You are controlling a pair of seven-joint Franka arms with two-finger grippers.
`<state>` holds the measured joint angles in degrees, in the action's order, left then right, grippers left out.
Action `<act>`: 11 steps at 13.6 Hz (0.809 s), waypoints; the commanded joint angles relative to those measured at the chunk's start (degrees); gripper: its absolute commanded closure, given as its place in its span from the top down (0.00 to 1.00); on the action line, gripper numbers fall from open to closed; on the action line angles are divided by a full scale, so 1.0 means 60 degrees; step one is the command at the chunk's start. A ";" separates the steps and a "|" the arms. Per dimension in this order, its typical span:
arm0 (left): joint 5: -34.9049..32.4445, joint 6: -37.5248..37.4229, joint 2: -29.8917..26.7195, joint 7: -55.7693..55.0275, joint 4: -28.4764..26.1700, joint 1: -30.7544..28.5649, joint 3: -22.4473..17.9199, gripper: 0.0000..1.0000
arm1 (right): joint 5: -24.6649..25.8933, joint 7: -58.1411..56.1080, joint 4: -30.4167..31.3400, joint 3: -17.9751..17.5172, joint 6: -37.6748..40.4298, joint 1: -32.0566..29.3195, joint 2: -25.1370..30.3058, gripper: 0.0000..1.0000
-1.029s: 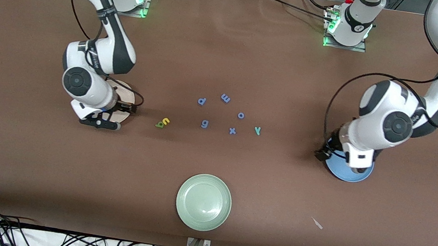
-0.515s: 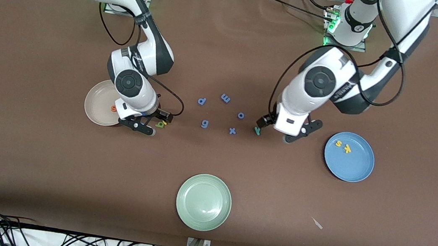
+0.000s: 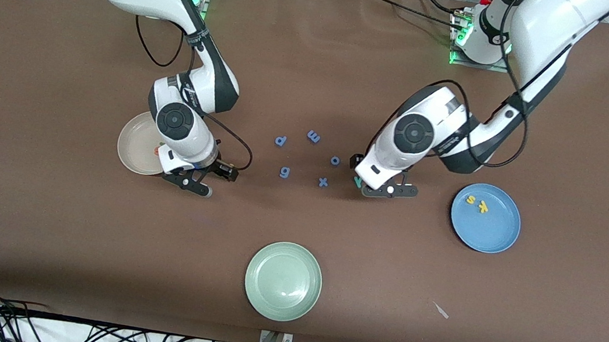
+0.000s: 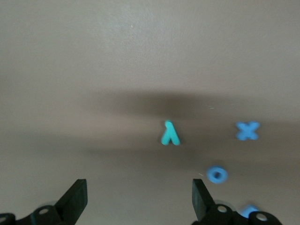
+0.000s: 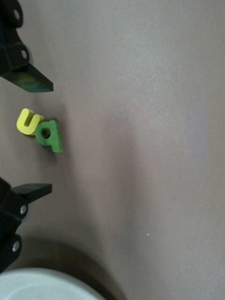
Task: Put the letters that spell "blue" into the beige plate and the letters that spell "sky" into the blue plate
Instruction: 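Grasp the green d with the right gripper while the left gripper grasps teal y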
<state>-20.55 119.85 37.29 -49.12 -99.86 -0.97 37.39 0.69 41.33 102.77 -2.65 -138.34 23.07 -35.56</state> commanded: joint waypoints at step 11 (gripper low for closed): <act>-0.0970 0.1940 0.1548 0.0115 0.0208 0.0468 -0.0414 0.70 | -0.0070 0.0200 0.0186 -0.0043 -0.0572 0.0152 -0.0475 0.30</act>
<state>-24.59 131.28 45.78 -48.98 -99.85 0.12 36.49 0.71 41.36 102.94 -2.69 -141.08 23.22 -38.20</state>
